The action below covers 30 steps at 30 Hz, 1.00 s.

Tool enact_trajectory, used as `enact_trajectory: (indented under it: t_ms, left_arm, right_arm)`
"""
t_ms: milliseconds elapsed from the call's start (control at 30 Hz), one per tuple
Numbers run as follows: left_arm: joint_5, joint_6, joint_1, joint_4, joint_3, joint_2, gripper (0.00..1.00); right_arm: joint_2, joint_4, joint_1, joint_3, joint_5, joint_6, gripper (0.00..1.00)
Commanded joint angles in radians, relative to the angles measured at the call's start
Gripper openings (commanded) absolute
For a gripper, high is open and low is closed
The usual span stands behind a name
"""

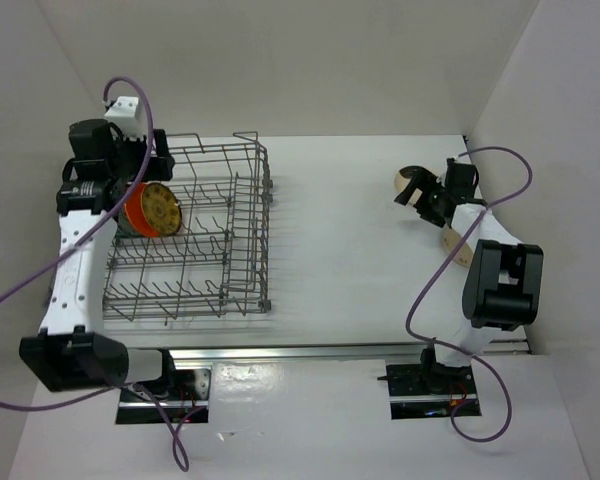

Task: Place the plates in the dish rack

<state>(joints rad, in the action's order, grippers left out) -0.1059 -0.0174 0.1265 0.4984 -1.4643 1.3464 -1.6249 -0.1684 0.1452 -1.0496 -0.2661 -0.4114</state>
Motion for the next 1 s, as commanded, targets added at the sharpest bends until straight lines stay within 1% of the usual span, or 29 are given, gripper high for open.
enact_trajectory:
  t_ms: [0,100,167,200,233,333,433,533,767,833,933,967]
  left_arm:
    - [-0.246,-0.059,-0.008,-0.079,0.005,-0.073,0.95]
    - [-0.41,-0.102,-0.034,-0.118,0.021,-0.095,0.95]
    - [-0.439,-0.114,-0.057,-0.132,0.045,-0.104,0.95]
    - [-0.439,-0.115,-0.079,-0.132,0.045,-0.104,0.95]
    - [-0.439,-0.115,-0.088,-0.132,0.054,-0.104,0.95]
    - [-0.43,-0.115,-0.099,-0.106,0.065,-0.115,0.95]
    - [-0.417,-0.115,-0.099,-0.106,0.091,-0.138,0.95]
    - [-0.408,-0.134,-0.108,-0.136,0.119,-0.159,0.95]
    - [-0.448,-0.174,-0.108,-0.136,0.119,-0.141,0.95]
    - [-0.448,-0.187,-0.108,-0.146,0.131,-0.151,0.95]
    - [-0.448,-0.207,-0.108,-0.173,0.154,-0.174,0.95]
    - [-0.448,-0.207,-0.108,-0.173,0.154,-0.174,0.95]
  right_arm:
    - [-0.067,0.041,0.042,-0.093,0.087,0.02,1.0]
    - [-0.157,0.041,0.094,-0.159,0.035,0.02,0.97]
    - [-0.199,0.052,0.103,-0.203,0.034,0.02,0.95]
    - [-0.217,0.052,0.103,-0.217,0.072,0.02,0.95]
    - [-0.251,0.037,0.103,-0.249,0.073,0.02,0.95]
    - [-0.286,0.023,0.114,-0.286,0.111,0.029,0.95]
    - [-0.323,0.013,0.125,-0.299,0.12,0.029,0.94]
    - [-0.371,0.052,0.136,-0.309,0.11,0.029,0.93]
    - [-0.486,0.072,0.145,-0.363,0.1,0.01,0.85]
    - [-0.515,0.072,0.145,-0.372,0.1,0.01,0.82]
    - [-0.546,0.06,0.145,-0.405,0.111,0.01,0.79]
    - [-0.565,0.06,0.145,-0.421,0.111,0.01,0.75]
